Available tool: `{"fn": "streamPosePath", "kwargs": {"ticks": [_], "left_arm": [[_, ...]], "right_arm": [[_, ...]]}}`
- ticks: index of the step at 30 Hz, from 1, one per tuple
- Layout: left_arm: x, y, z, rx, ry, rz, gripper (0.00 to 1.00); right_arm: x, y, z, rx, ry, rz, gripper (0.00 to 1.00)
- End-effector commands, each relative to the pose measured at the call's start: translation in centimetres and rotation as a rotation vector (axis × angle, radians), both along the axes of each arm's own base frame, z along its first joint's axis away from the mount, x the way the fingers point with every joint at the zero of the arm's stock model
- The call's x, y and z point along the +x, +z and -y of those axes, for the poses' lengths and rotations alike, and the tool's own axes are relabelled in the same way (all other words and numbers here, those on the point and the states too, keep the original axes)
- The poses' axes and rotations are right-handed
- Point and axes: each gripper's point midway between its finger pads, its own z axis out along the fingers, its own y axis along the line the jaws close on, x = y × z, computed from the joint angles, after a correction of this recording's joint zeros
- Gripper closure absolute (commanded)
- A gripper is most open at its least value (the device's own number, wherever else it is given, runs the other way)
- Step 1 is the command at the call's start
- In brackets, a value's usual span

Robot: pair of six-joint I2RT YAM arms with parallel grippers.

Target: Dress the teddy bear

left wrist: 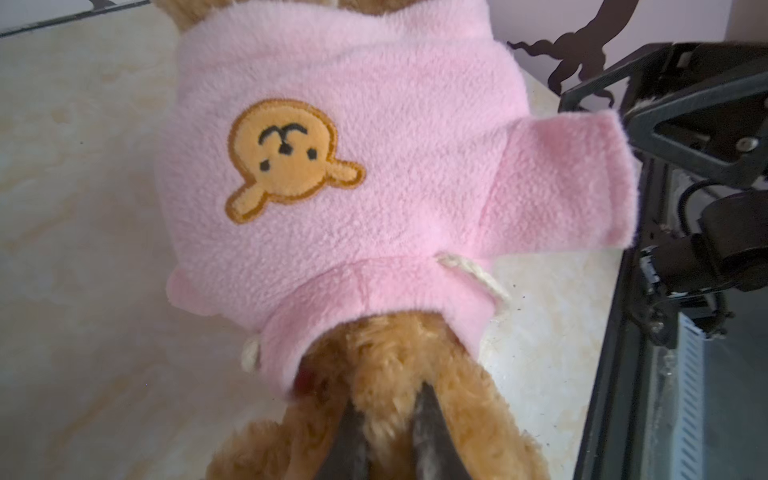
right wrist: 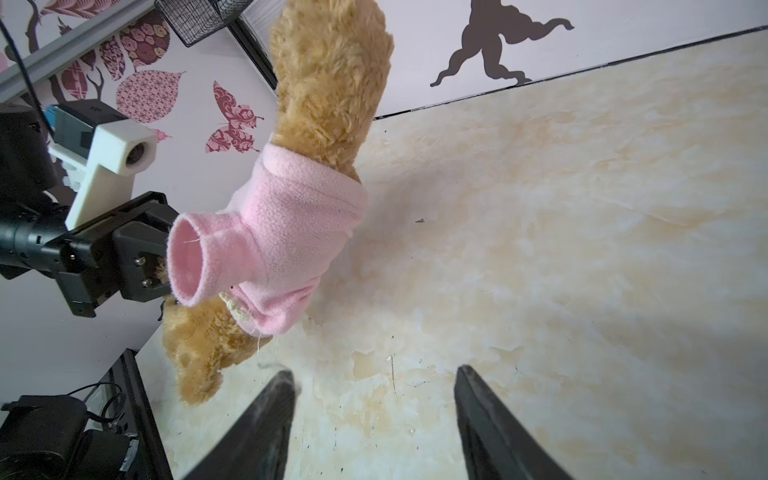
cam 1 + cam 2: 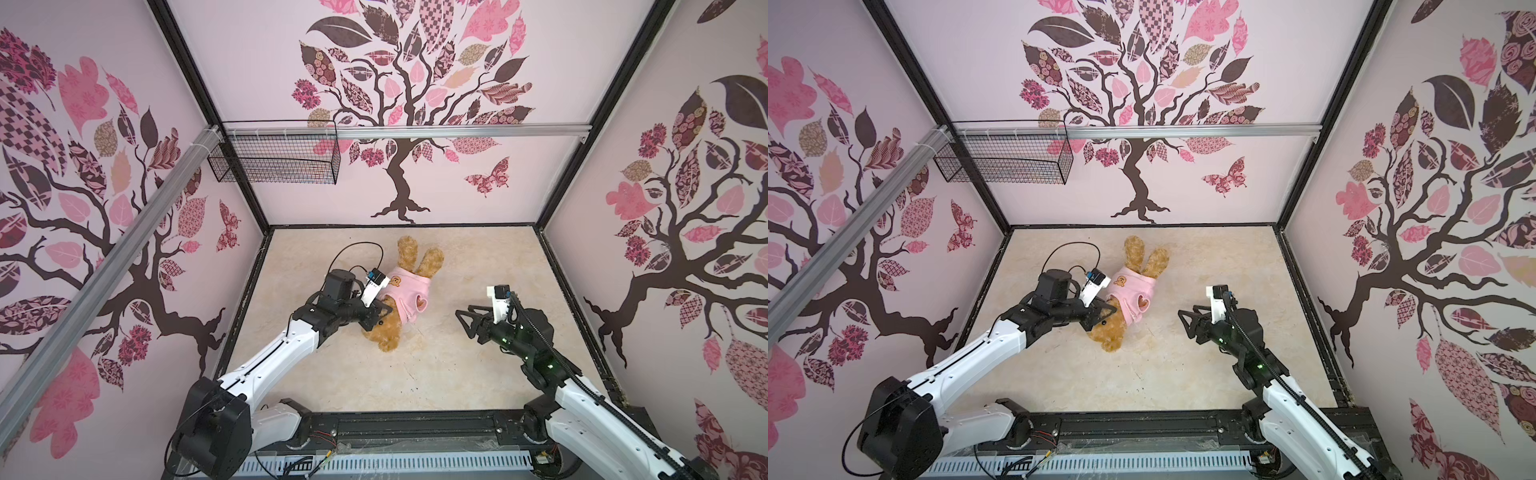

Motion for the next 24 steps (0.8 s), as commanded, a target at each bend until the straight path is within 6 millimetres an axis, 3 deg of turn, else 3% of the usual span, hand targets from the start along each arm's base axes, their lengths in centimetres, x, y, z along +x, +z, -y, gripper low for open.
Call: {"fn": "streamPosePath", "kwargs": {"ticks": [1,5,11,20,24], "left_arm": [[-1.4,2.2,1.8,-0.150,-0.102,-0.012,0.94],[-1.9,2.0,2.4,-0.173,-0.154,-0.031,0.95],[-2.9,1.0,2.5,-0.107,-0.212,0.006,0.96],[-5.6,0.3,4.1,-0.070,-0.344,0.014,0.91],[-5.9,0.1,4.5,-0.062,-0.362,-0.002,0.91]], "right_arm": [[0.0,1.4,-1.7,0.041,0.094,0.024,0.31],[-0.1,2.6,-3.8,0.107,0.216,0.024,0.24],[0.4,5.0,-3.3,0.307,0.290,-0.017,0.20],[1.9,5.5,-3.9,0.304,0.284,-0.019,0.18],[2.0,5.5,-4.7,0.301,0.315,-0.017,0.23]]}}
